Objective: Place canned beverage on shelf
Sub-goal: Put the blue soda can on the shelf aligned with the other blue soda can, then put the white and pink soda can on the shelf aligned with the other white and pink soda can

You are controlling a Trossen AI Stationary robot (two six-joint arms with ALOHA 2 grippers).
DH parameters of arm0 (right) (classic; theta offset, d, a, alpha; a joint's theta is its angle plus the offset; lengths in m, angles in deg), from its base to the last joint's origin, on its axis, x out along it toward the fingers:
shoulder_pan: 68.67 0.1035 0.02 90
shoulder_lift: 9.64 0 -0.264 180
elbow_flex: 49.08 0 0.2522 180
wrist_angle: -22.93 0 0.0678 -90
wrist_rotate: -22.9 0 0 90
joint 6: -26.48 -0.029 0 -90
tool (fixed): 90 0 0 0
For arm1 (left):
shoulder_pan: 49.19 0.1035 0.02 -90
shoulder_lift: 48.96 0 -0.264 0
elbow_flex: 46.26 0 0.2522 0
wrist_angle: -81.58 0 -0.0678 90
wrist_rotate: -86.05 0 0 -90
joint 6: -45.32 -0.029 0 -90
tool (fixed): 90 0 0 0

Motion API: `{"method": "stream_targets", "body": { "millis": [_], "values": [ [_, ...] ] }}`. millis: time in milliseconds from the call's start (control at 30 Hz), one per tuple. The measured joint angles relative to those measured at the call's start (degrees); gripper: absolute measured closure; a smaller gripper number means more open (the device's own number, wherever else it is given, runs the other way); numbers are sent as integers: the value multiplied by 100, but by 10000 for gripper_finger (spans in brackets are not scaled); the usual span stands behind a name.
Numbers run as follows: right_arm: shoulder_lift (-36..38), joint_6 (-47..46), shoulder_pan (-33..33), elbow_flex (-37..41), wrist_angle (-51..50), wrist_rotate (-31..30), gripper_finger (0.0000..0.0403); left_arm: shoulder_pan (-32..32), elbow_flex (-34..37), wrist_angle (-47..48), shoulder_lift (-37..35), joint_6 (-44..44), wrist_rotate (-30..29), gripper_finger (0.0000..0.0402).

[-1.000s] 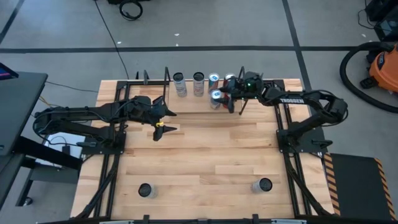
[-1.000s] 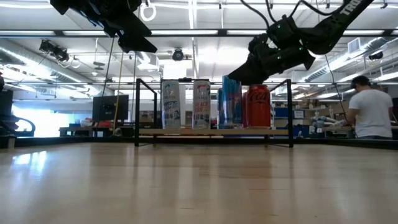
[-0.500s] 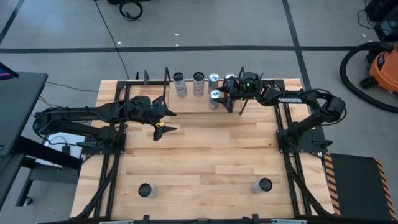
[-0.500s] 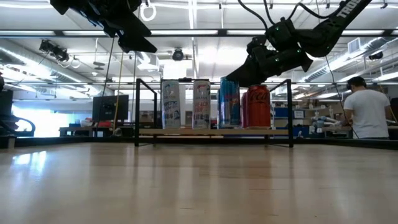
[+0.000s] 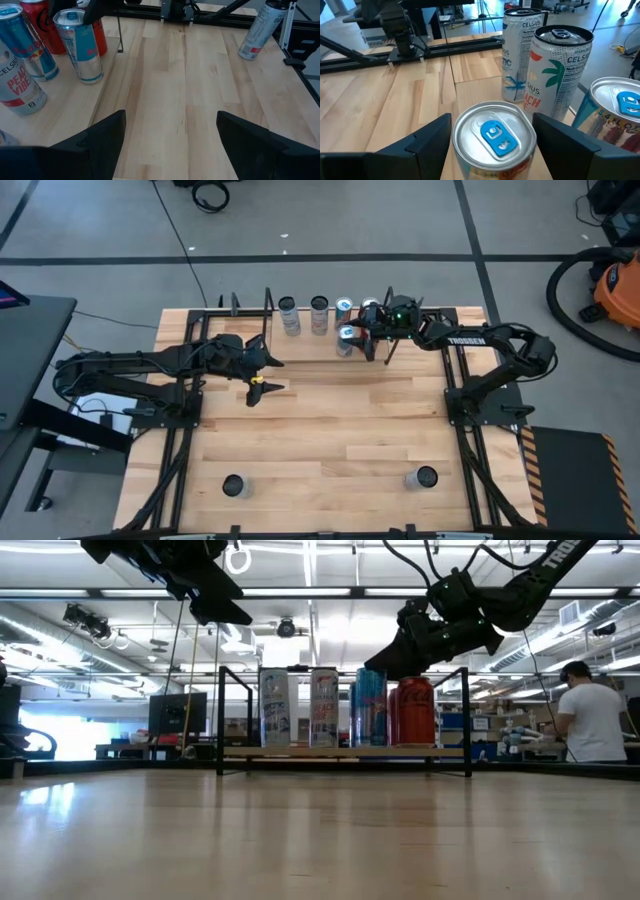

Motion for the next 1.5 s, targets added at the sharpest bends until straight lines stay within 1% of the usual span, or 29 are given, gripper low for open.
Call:
{"method": "stream_targets", "body": {
  "millis": [233, 567, 700, 767, 933, 1067, 1200, 1433, 1500],
  "values": [
    [-9, 42, 0, 0, 88, -22, 116, 0, 0, 1, 0, -2, 0, 88],
    [-7, -52, -1, 0, 928, -20, 115, 0, 0, 2, 0, 27, -1, 88],
    [-7, -243, -2, 0, 1204, -14, 115, 0, 0, 45, 0, 39, 0, 88],
    [-7, -393, -4, 0, 1348, 71, 115, 2, 0, 72, 0, 39, 0, 88],
    [76, -494, 4, 0, 1492, 620, 115, 2, 0, 187, 0, 39, 0, 88],
    [280, -583, 73, 0, 1486, 726, 114, 2, 0, 264, 0, 44, 0, 88],
    [570, -717, 241, 0, 1482, 788, 102, 0, 0, 264, 0, 46, 0, 88],
    [1355, -734, 768, 0, 1187, 1157, 60, 1, 0, 262, 0, 45, 0, 88],
    [1564, -676, 936, 0, 1108, 1480, 46, 2, 0, 261, 0, 42, -1, 88]
  ]
}}
